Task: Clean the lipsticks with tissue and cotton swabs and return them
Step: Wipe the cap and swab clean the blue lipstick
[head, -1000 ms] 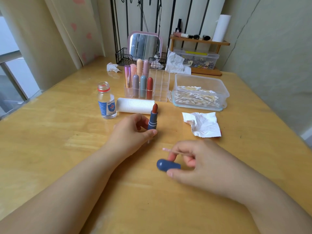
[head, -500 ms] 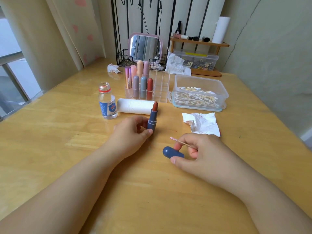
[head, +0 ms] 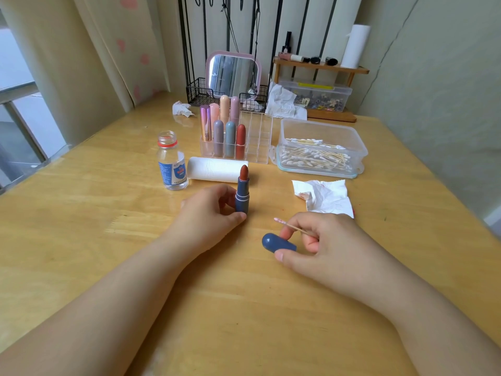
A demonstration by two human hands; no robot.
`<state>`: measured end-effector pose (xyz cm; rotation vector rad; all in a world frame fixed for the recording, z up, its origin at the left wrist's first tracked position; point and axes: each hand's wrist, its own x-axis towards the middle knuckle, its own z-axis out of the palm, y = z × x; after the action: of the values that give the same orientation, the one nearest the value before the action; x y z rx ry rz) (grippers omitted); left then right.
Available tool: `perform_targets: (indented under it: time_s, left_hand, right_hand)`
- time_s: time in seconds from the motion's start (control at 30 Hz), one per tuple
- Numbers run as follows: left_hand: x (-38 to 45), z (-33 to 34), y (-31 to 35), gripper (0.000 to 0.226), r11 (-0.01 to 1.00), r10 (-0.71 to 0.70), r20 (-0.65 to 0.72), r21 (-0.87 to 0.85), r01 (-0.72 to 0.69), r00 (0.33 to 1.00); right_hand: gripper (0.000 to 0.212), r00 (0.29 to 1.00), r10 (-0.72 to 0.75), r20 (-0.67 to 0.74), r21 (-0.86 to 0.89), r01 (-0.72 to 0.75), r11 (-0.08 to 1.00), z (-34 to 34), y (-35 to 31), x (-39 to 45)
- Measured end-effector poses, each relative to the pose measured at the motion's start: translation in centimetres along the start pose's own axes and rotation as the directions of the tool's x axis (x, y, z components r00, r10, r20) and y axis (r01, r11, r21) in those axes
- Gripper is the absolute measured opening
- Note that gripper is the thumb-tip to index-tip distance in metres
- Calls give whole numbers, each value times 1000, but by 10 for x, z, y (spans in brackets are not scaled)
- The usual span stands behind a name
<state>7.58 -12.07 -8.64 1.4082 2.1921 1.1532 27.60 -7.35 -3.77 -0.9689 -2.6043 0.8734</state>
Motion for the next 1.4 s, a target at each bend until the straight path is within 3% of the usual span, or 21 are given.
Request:
perform_targets:
  time_s: [0.23, 0.3, 0.37, 0.43, 0.5, 0.6, 0.67, 0.8, 0.97, 1.03, 1.13, 1.27, 1.4]
  left_hand:
    - [-1, 1, 1, 47, 1000, -11, -39, -15, 11, 999]
    - [-5, -3, 5, 39, 990, -46, -195, -141, 19, 980]
    - [-12, -14, 10, 27, 960, -44, -406, -269, -73, 913]
    - [-20, -26, 19, 18, 924, -33, -493, -346, -161, 870]
    - [-28, -29, 31, 8, 920, -6, -391, -363, -148, 920]
    - [-42, -15, 47, 18, 971, 48, -67, -229, -62, 997]
    - [-45, -7, 48, 26, 969, 31, 65, -246, -14, 997]
    - [-44, -5, 45, 33, 853, 50, 273, -512, 101, 961]
    - [-40, -9, 45, 29, 724, 37, 268, -671, 159, 963]
    - [-38, -14, 46, 30, 587, -14, 276, -776, 231, 961]
    - [-37, -19, 47, 35, 443, -3, 319, -849, 288, 948]
    - [-37, -16, 47, 31, 432, 11, 343, -849, 304, 939]
    - [-38, -14, 45, 32, 506, 33, 329, -820, 268, 944]
  right_hand:
    - [12, 1000, -3, -10, 6, 3, 1000, 0, 2, 0]
    - [12, 1000, -1, -23, 32, 2, 999, -2, 1, 0]
    - [11, 999, 3, -49, 73, 1, 997, -4, 1, 0]
    - [12, 997, -8, -83, 104, 17, 994, -7, 2, 1]
    - [13, 993, -35, -116, 131, 50, 990, -8, 4, 1]
    - [12, 988, -60, -144, 147, 82, 986, -9, 6, 2]
    - [13, 986, -69, -151, 143, 91, 986, -8, 7, 2]
    - [17, 984, -83, -160, 124, 103, 987, -2, 4, 1]
    - [19, 979, -134, -151, 141, 156, 978, -9, -1, -2]
    - [5, 976, -139, -170, 181, 169, 969, -17, 0, -3]
    - [13, 960, -183, -213, 140, 215, 967, -22, 2, -5]
    - [16, 934, -257, -248, 9, 267, 964, -18, 5, -3]
    - [4, 886, -302, -351, -90, 290, 953, -16, 6, -2]
